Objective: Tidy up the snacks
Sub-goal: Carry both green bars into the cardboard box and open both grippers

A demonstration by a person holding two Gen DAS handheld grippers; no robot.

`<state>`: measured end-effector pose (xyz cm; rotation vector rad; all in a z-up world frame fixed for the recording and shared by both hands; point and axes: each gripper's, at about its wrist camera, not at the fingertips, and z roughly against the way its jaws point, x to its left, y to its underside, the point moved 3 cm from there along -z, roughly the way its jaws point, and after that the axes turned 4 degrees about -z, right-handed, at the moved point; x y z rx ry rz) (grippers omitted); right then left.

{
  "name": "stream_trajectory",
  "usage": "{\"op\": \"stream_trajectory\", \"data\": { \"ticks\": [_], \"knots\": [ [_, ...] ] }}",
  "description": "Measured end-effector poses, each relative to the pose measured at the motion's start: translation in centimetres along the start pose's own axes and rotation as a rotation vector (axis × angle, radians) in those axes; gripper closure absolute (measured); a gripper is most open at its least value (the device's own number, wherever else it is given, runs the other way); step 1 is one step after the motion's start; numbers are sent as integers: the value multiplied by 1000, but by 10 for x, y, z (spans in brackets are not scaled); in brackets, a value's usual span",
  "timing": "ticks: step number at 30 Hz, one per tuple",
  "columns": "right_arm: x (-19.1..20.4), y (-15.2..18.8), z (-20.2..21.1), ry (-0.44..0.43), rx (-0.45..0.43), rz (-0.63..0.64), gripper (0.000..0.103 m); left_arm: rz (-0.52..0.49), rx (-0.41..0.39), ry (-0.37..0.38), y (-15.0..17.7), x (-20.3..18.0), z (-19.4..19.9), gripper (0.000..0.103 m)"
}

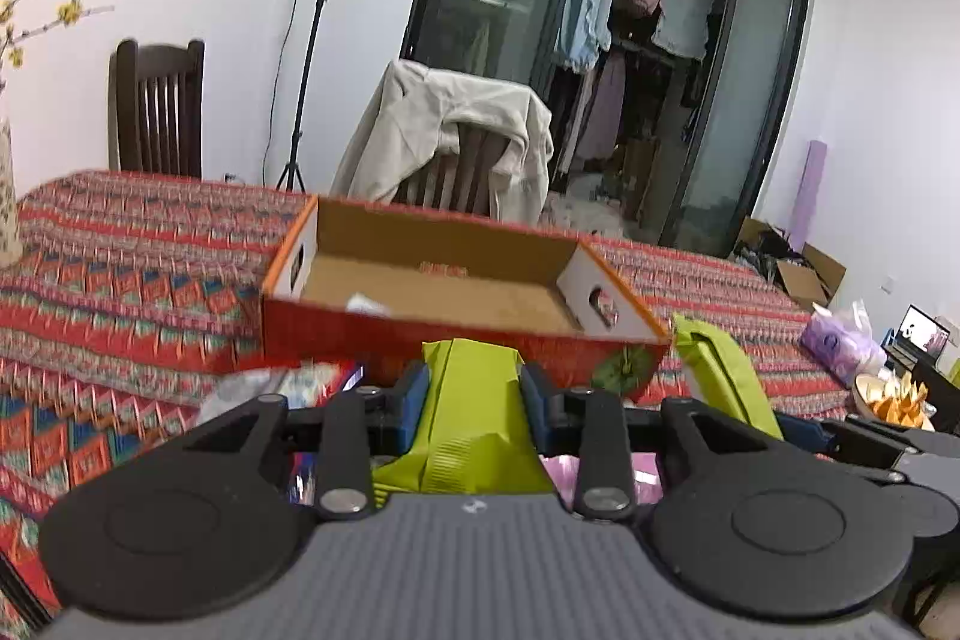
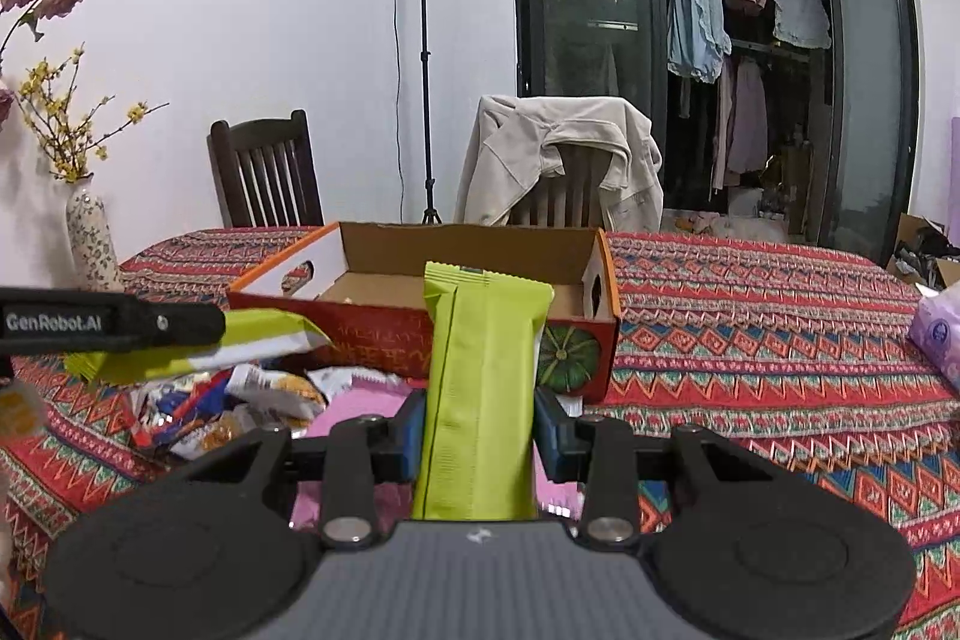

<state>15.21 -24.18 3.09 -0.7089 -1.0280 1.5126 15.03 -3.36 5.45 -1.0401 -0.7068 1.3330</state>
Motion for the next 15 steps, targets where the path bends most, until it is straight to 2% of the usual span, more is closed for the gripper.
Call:
{"op": "stream_trajectory", "data": {
  "ticks": [6,15],
  "knots": [
    [-3,-32,-16,7,-16,-9,67,-7,-43,-19,-39,0,-15,68],
    [-4,-93,-72,26,-7,-3,67,8,-57,-74,-91,12,-67,68]
  ]
}}
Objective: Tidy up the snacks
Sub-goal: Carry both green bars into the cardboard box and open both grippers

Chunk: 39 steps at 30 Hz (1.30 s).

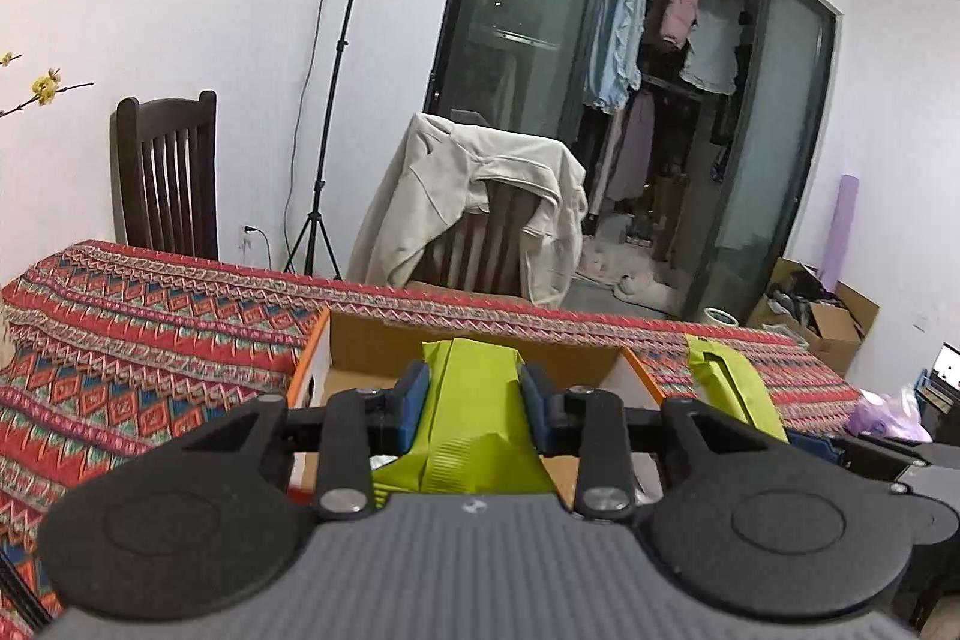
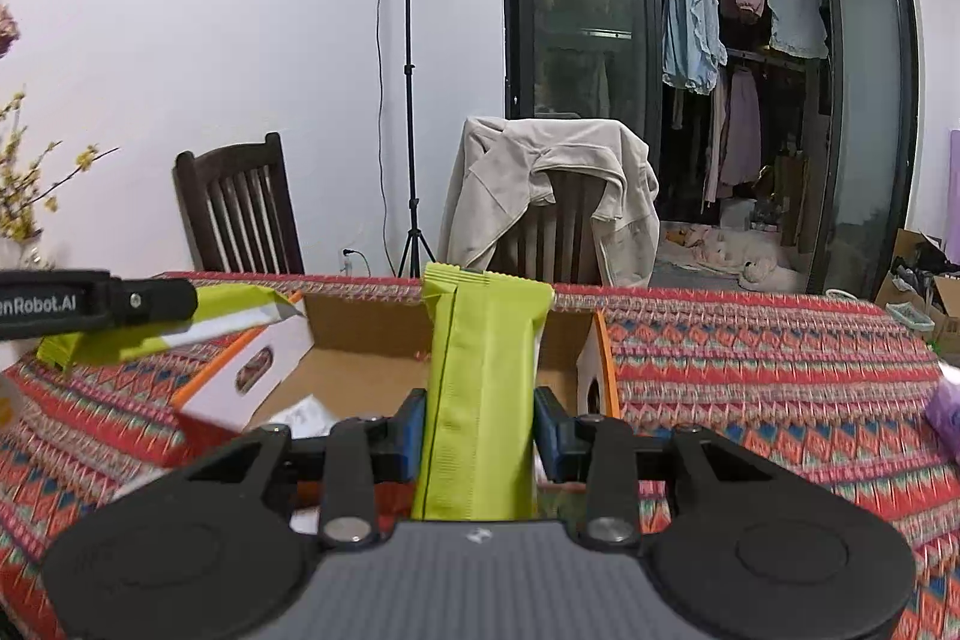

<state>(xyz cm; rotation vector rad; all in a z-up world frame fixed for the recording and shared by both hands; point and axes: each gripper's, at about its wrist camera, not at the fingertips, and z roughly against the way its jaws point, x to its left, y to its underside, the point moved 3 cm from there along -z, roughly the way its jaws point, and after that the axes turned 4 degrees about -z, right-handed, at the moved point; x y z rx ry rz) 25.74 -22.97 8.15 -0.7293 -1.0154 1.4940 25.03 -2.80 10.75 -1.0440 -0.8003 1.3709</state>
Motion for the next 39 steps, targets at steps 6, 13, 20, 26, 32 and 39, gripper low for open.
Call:
{"op": "stream_trajectory", "data": {
  "ticks": [6,13,20,26,32,39],
  "knots": [
    [-1,-32,-52,19,11,-11,67,23,25,-36,-10,10,-50,68],
    [-10,-38,-113,32,40,-59,67,60,65,-70,-2,32,-102,68],
    [-21,-18,-147,29,63,-86,67,67,117,-84,25,47,-132,68],
    [-29,-6,-164,-7,124,-104,63,48,116,-93,32,49,-135,62],
    [-32,-3,-164,0,115,-118,7,49,59,-146,29,47,-124,0],
    [-30,-3,-162,8,112,-112,0,86,63,-149,28,54,-122,0]
  ]
}}
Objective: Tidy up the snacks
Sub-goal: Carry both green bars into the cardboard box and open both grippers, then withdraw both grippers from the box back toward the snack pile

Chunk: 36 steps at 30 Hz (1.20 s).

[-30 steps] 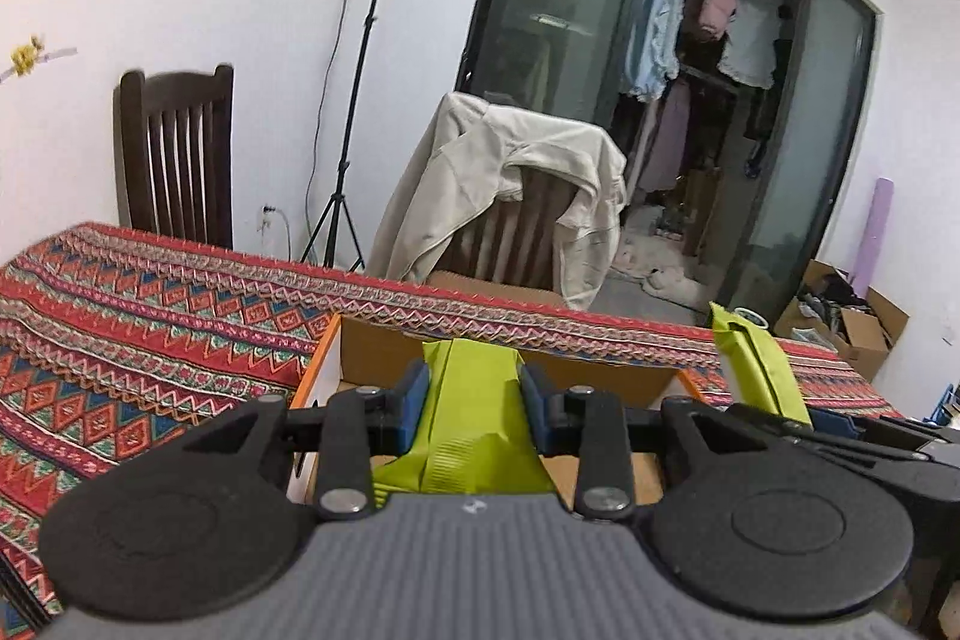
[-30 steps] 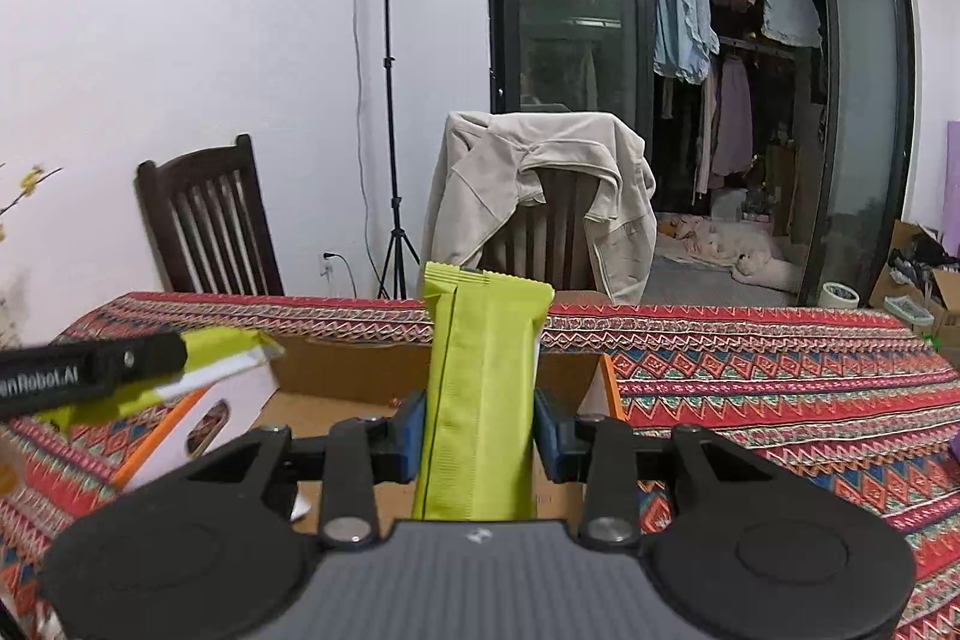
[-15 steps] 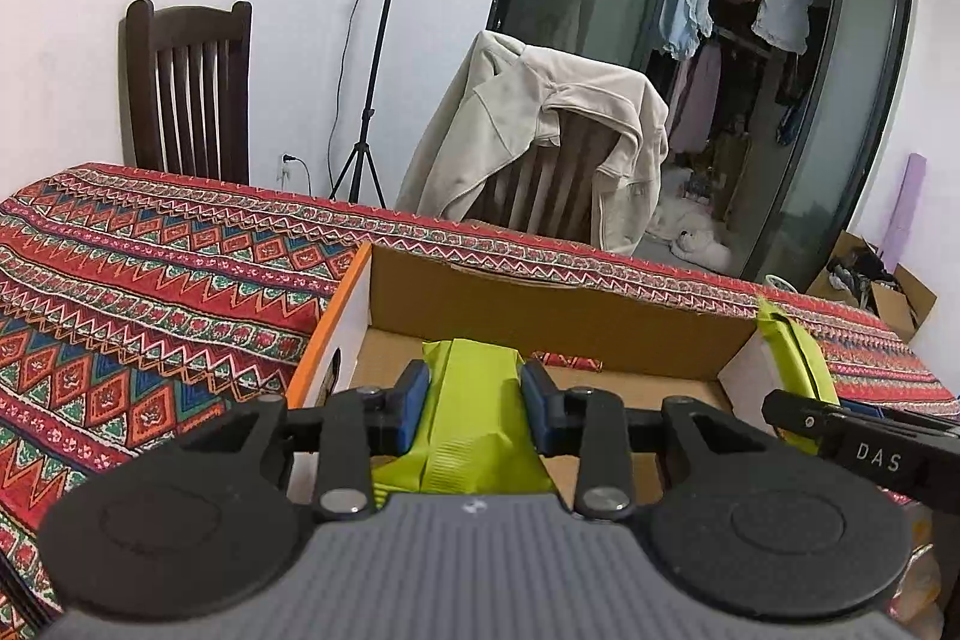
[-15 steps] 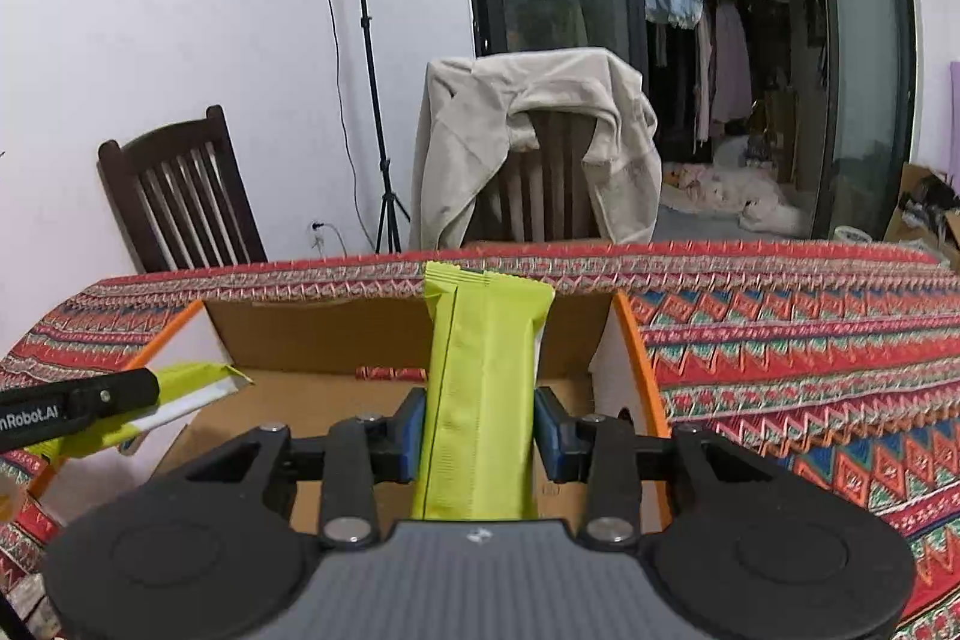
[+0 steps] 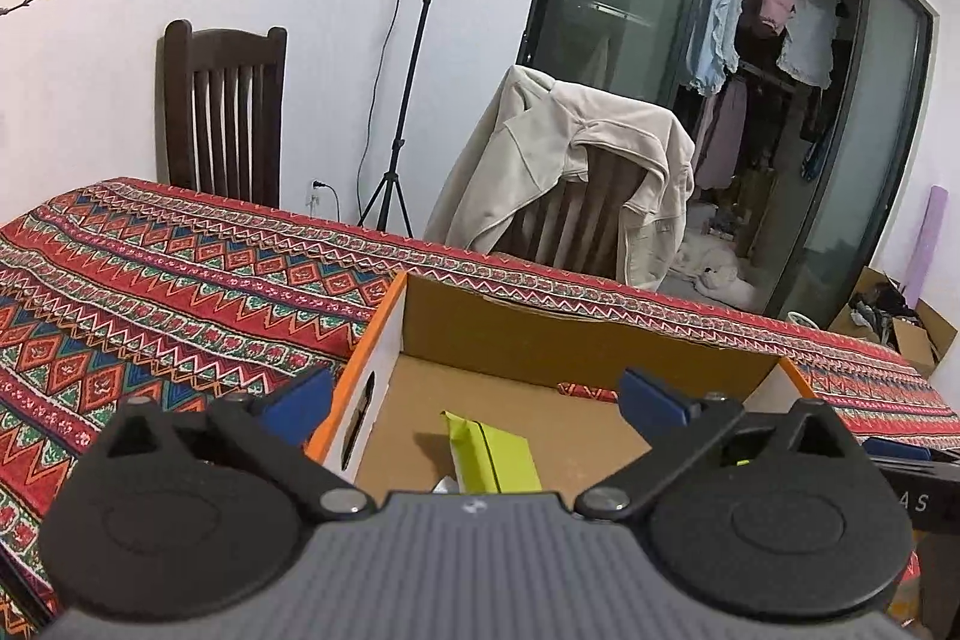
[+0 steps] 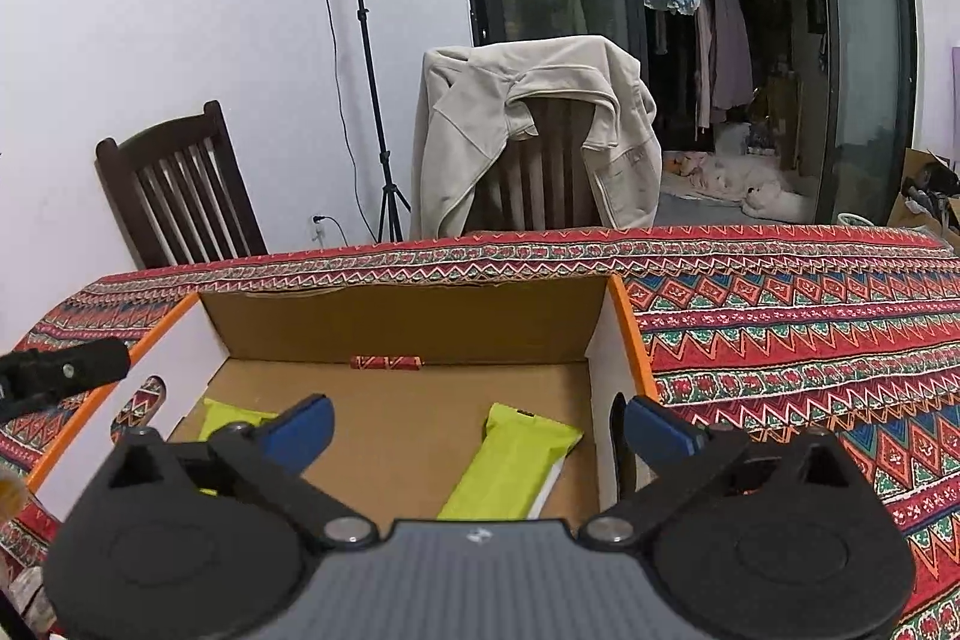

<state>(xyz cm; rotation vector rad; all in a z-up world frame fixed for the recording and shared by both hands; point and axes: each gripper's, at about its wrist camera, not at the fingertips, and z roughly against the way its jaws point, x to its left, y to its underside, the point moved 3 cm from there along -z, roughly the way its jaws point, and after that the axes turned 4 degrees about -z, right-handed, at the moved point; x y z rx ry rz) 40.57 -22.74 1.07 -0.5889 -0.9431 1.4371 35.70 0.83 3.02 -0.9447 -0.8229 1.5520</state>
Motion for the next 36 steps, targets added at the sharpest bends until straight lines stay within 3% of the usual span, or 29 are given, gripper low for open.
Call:
{"op": "stream_trajectory", "data": {
  "ticks": [8,18,36],
  "knots": [
    [1,-2,7,6,-7,0,0,5,1,15,-4,-3,7,0],
    [16,-5,50,12,-44,59,0,14,5,3,-15,3,43,0],
    [21,62,120,4,9,82,0,-18,39,27,31,32,119,0]
  ]
}}
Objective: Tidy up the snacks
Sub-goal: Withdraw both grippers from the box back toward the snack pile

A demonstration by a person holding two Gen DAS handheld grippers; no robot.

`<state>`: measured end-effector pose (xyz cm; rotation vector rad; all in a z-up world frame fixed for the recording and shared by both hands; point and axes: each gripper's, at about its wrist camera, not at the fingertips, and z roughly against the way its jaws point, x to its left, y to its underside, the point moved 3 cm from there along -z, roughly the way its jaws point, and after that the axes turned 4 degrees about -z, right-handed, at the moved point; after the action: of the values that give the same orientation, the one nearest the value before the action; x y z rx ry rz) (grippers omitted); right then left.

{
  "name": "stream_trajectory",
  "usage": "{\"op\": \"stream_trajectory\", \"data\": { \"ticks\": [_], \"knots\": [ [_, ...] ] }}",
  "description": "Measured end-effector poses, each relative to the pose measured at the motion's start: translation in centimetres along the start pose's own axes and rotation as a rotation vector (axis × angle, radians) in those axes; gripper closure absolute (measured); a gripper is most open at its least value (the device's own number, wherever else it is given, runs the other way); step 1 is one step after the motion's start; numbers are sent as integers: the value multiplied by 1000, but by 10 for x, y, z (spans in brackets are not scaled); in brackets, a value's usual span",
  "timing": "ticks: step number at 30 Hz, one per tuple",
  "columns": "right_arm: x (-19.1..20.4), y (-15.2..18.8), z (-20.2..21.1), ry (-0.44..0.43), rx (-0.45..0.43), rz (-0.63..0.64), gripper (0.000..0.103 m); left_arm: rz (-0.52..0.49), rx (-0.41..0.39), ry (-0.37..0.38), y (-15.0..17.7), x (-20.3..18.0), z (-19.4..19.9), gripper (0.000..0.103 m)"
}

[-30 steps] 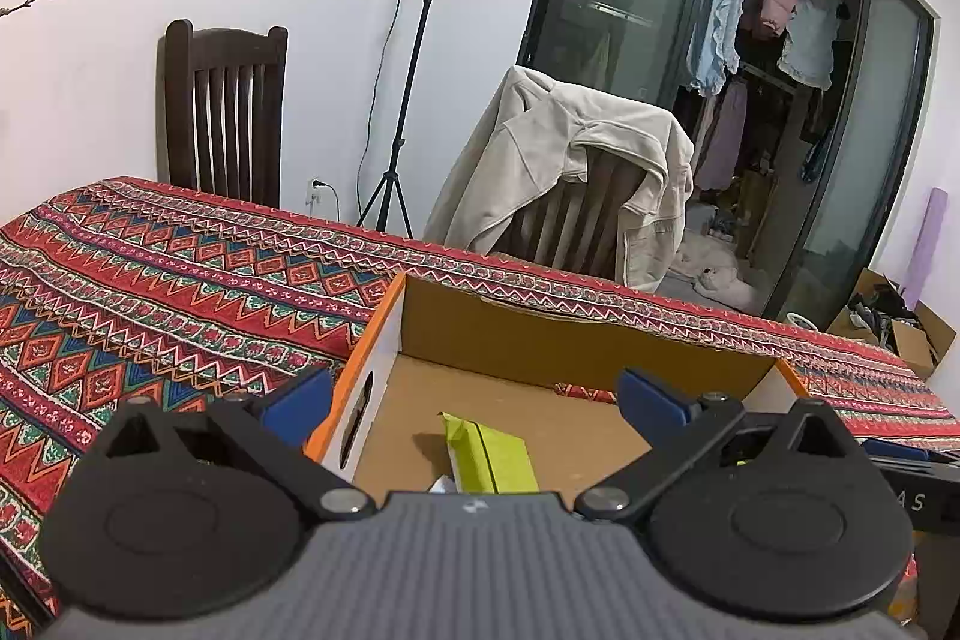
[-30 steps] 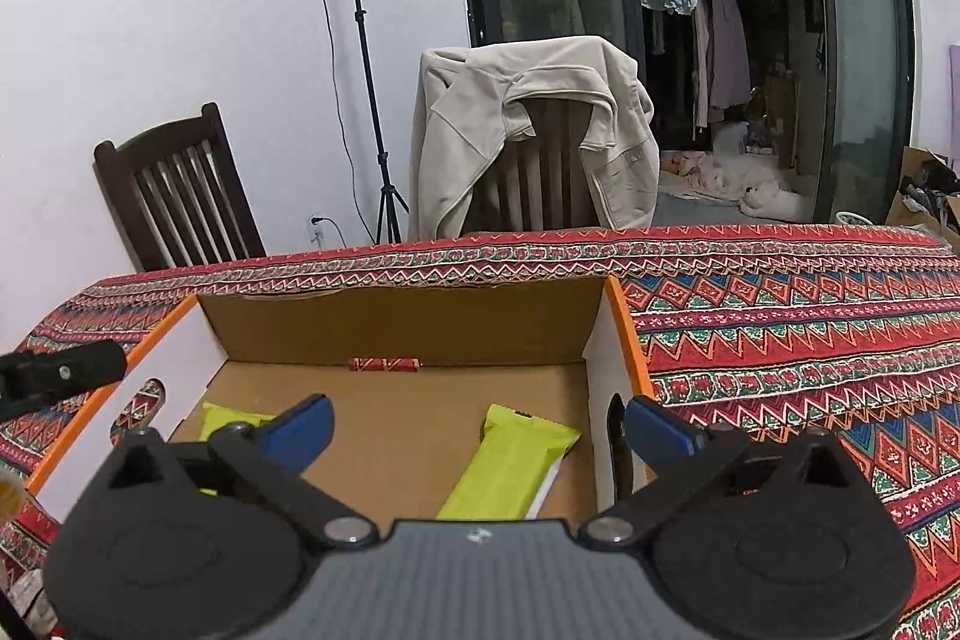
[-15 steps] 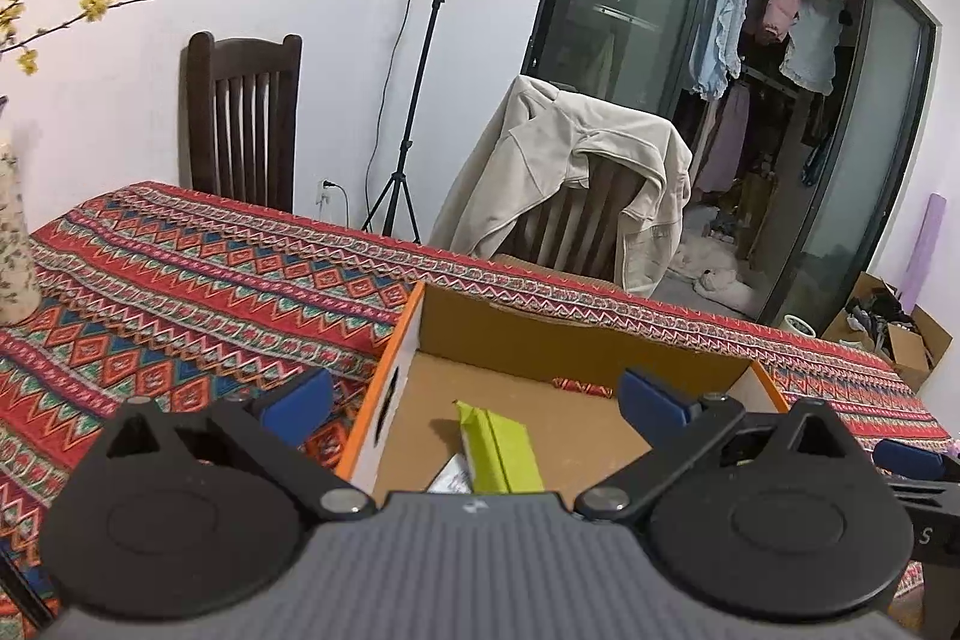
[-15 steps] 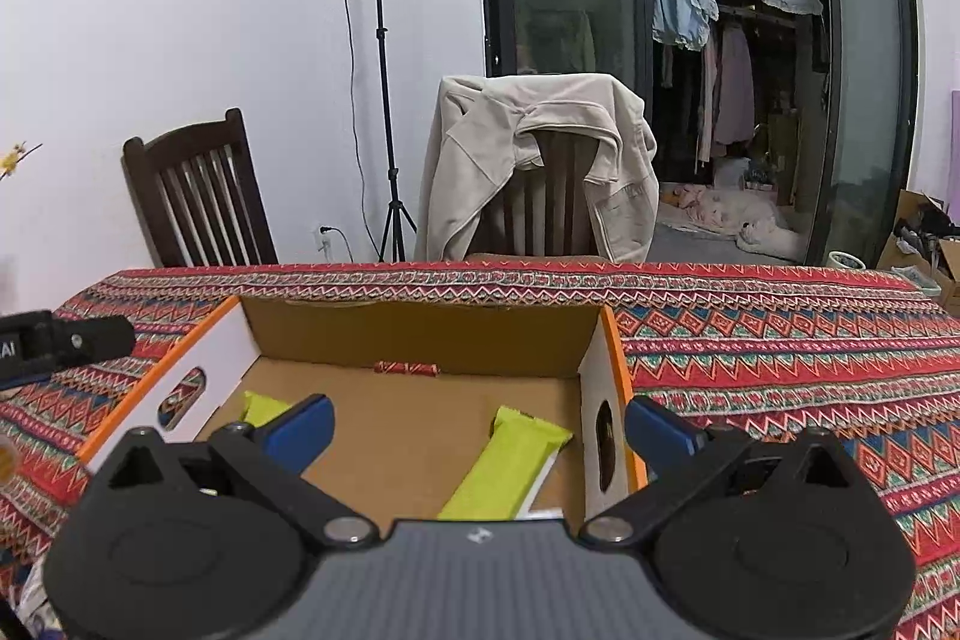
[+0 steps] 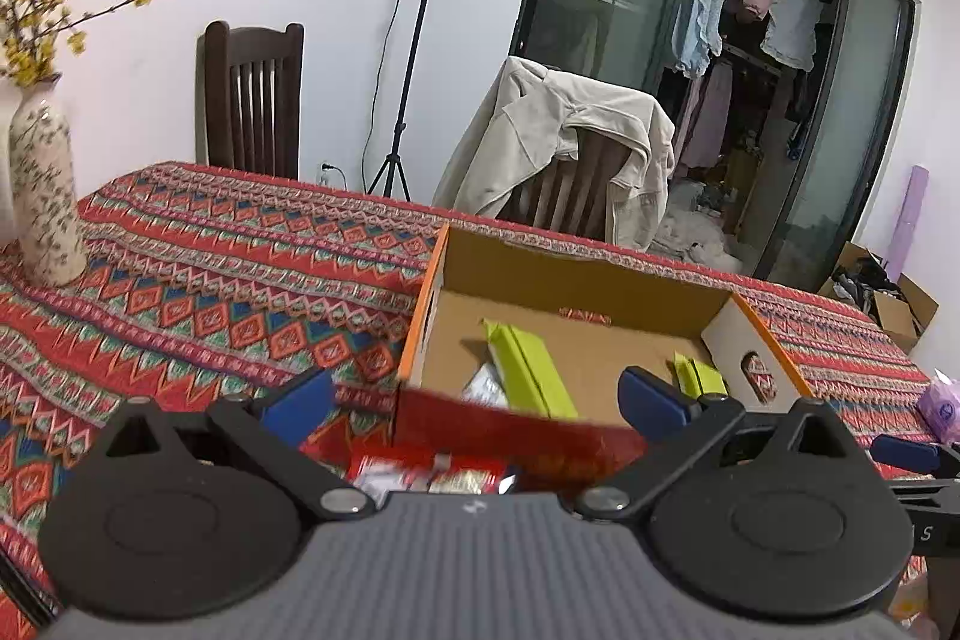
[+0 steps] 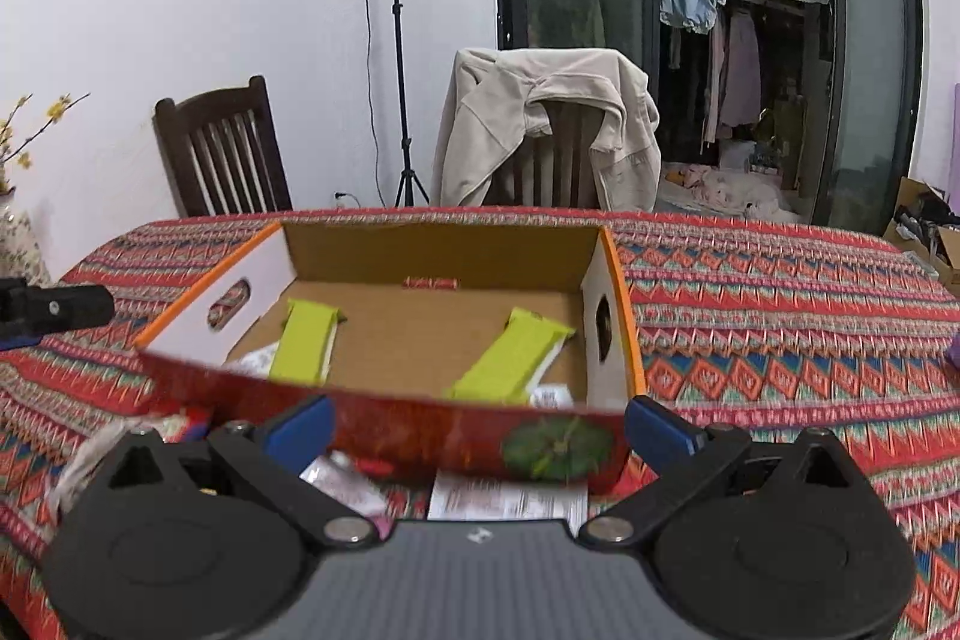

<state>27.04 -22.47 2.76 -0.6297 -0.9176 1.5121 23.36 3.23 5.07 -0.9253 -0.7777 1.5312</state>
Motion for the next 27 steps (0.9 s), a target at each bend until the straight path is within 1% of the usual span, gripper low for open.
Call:
{"op": "stream_trajectory", "data": {
  "ticks": [4,8,12,15,21,24,27],
  "knots": [
    [2,19,14,-19,8,-5,0,-4,10,-9,21,6,13,0],
    [4,36,26,-35,14,-11,0,24,45,12,43,14,20,0],
    [6,51,40,-44,23,-5,0,10,50,19,61,18,30,0],
    [9,59,48,-50,31,4,0,-12,41,16,68,18,39,0],
    [13,76,55,-61,54,6,0,-35,26,36,79,16,44,0],
    [12,83,51,-45,75,9,0,-32,32,38,83,17,41,0],
    [3,88,50,-19,85,-9,0,-23,27,40,83,20,40,0]
  ]
}}
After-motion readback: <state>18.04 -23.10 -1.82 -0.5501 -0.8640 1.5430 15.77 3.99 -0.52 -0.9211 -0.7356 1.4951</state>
